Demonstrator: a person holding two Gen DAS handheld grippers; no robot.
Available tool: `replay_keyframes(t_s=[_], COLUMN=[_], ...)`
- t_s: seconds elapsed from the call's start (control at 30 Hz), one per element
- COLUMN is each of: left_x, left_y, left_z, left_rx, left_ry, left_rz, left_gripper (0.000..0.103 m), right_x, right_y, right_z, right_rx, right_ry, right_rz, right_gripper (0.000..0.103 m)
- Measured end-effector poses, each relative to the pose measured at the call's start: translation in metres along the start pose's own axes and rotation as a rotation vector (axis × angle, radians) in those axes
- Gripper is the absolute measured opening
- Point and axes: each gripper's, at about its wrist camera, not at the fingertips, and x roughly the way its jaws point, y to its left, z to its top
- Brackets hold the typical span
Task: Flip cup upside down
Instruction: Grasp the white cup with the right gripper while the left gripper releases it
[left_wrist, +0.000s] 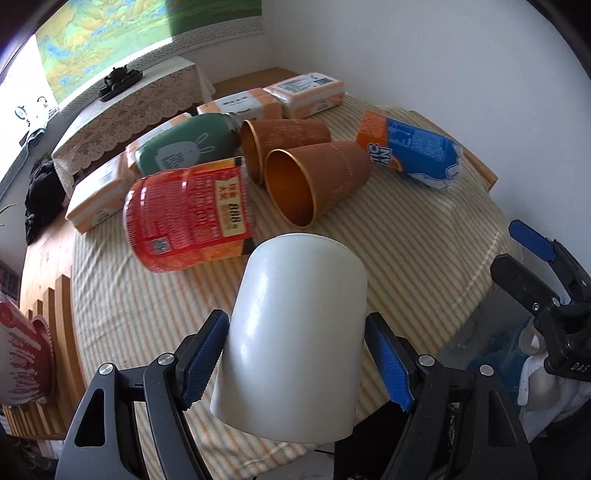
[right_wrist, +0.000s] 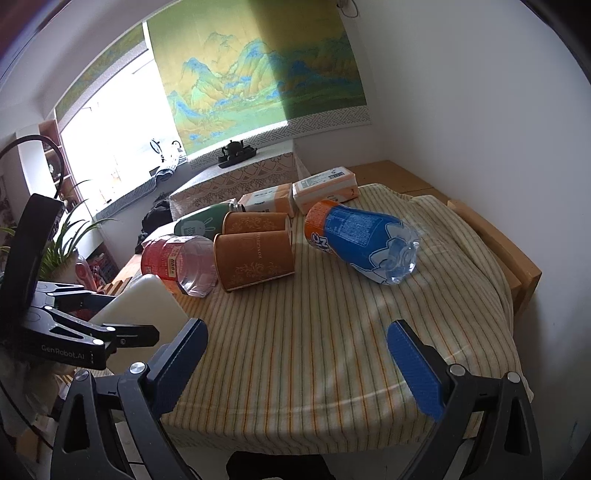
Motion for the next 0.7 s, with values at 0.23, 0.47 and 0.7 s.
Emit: replay_keyframes(t_s=[0.23,0.47,0.7], left_x=[0.018,-0.003,-0.039], left_y=[-0.018,-0.006,0.028], left_z=[0.012,0.008,-0.025], left_rx=[0.012,0.002,-0.054], left_ry=[0.010,-0.031,-0.076], left_rz=[-0.028,-0.036,0.011], left_gripper=[0.080,0.088,0.088], right_x=[0.010,0.021,0.043], right_y=[-0.013,-0.015,-0.009], right_z=[0.002,0.006,0.011], right_rx=[0.054,0.114,0.224], right_ry=[0.051,0.118,0.238], right_rz=[0.012,0.061,0.169], right_gripper=[0.096,0.096,0.096])
